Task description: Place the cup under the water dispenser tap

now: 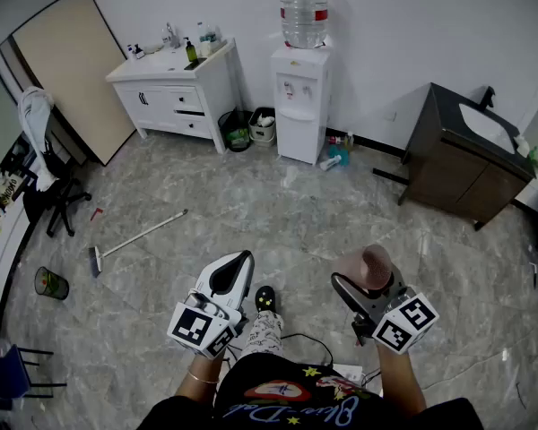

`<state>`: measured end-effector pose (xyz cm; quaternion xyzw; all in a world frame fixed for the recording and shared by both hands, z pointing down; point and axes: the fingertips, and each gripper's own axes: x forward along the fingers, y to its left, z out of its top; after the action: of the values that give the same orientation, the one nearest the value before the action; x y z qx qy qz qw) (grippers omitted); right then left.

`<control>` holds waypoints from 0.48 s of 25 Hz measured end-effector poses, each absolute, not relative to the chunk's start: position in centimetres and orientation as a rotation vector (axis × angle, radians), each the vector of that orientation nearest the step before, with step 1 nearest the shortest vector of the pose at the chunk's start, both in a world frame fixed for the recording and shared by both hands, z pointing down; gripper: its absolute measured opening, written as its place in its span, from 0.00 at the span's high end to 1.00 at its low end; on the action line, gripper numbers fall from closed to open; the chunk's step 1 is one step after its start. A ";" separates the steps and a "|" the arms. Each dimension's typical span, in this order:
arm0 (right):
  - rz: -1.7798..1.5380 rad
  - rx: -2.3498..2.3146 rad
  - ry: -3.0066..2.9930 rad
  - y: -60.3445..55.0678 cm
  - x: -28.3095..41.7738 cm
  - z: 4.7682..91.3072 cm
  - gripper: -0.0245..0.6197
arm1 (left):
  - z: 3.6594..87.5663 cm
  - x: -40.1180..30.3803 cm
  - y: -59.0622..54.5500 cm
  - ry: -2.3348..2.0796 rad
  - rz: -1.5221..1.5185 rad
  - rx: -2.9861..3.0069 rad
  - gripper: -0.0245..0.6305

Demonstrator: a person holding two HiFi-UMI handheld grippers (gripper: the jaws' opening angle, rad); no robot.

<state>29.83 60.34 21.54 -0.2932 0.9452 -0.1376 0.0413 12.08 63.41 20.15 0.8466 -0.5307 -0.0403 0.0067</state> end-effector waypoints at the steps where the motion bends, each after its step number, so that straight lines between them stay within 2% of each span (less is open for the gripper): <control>1: -0.428 -0.907 2.886 58.4 28.7 21.8 0.40 | 20.4 11.1 61.4 -1.653 -0.137 2.656 0.98; 12: -0.472 -0.918 2.823 34.1 11.8 21.0 0.40 | 18.2 -4.8 39.3 -1.676 -0.122 2.710 0.98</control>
<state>11.75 34.10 20.98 -0.3048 0.9370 -0.1567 0.0678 -4.76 39.32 18.17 0.8496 -0.5255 -0.0383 -0.0234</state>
